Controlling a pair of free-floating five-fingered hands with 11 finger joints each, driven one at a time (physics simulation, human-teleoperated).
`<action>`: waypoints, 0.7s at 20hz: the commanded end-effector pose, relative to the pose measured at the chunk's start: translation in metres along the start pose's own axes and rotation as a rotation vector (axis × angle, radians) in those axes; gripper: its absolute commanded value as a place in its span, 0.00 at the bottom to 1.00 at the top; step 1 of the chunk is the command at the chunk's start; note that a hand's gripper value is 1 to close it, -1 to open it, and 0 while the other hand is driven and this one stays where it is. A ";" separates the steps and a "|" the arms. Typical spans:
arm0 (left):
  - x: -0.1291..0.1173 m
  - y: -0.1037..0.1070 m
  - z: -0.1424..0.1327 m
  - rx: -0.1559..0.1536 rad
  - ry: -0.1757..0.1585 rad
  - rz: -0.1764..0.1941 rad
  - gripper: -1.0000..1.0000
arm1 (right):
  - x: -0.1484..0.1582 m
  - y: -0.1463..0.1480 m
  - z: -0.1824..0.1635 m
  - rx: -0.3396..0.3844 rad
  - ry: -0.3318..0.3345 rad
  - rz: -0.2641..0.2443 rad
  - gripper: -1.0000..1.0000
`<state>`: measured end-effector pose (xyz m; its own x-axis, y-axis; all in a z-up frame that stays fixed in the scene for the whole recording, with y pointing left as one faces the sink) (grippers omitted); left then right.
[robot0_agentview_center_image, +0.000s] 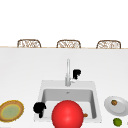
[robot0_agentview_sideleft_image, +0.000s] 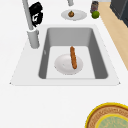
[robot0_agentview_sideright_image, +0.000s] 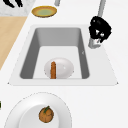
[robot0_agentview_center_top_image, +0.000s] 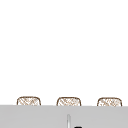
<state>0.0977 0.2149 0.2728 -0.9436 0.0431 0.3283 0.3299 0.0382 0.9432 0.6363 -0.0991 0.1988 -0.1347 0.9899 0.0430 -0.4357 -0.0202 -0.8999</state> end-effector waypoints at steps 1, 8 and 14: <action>0.000 0.000 0.000 0.000 0.000 0.000 0.50 | 0.029 -0.014 0.008 0.059 0.020 0.037 1.00; 0.000 0.000 0.000 0.000 0.000 0.000 0.50 | 0.038 -0.012 0.012 0.033 0.074 0.048 1.00; 0.000 0.000 0.000 0.000 0.000 0.000 0.50 | 0.045 -0.009 0.015 -0.007 0.117 0.066 1.00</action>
<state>0.0977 0.2149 0.2728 -0.9436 0.0431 0.3283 0.3299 0.0382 0.9432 0.6280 -0.0840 0.1966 -0.0481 0.9982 -0.0348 -0.3655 -0.0500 -0.9295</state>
